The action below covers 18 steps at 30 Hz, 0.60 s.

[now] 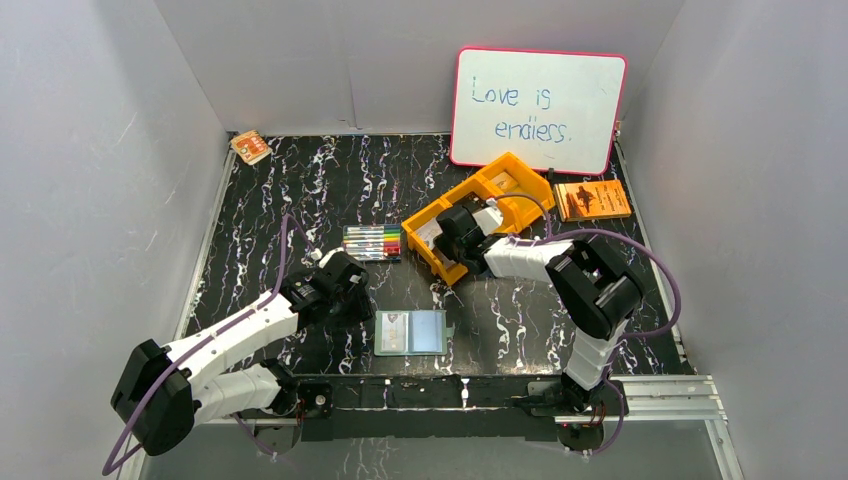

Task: Put the credit cards into the card holder
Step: Pick up the credit card from the storage box.

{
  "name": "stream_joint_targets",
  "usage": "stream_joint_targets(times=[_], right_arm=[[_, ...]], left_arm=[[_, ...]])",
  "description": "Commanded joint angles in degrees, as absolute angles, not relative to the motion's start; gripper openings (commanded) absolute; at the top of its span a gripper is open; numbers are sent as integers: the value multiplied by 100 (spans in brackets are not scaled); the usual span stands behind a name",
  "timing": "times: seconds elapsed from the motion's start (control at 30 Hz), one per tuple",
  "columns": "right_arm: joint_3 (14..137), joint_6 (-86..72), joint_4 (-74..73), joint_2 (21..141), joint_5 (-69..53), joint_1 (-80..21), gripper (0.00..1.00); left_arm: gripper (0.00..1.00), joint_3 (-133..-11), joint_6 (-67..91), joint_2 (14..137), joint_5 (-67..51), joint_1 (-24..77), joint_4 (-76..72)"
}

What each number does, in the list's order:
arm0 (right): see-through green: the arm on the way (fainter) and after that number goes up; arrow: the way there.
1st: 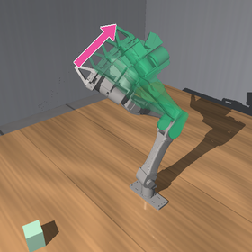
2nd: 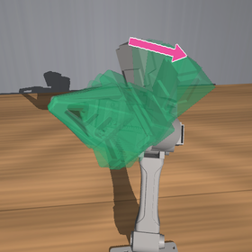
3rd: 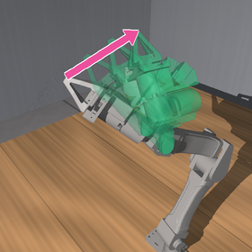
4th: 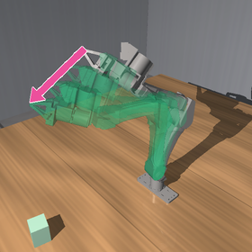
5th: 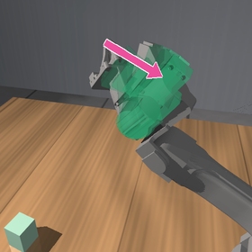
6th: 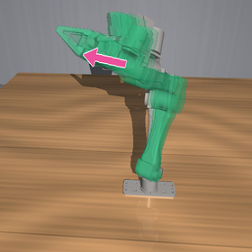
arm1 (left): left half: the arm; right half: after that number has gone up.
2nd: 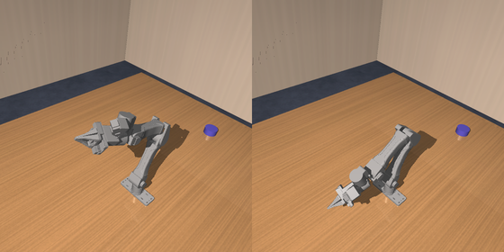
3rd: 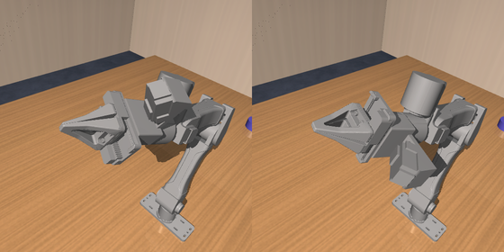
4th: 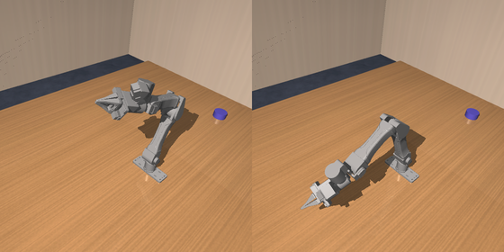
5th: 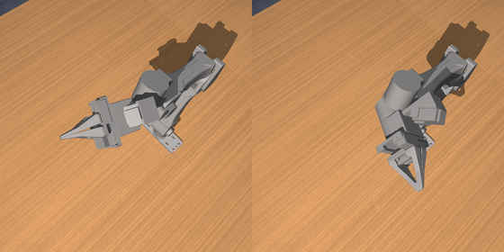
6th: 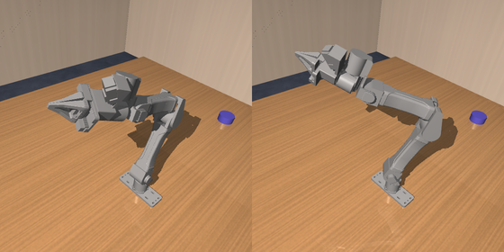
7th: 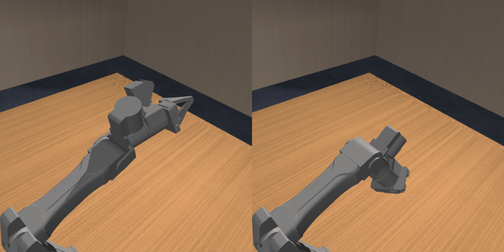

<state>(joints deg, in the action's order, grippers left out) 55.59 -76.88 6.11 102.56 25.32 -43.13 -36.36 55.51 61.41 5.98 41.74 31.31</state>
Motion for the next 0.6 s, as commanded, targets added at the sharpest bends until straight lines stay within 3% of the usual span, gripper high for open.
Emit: stream_joint_targets(times=[0.0,0.33,0.57], right_arm=[[5532,-7494,514,10008,2751,-4250,15],[5791,-7138,580,9854,2862,-4251,0],[5883,-7063,562,9788,2913,-4250,0]], left_arm=[[45,-3764,5506,6143,591,4183,3138],[45,-3765,5511,6152,587,4184,3126],[45,-3762,5502,6136,586,4180,3114]])
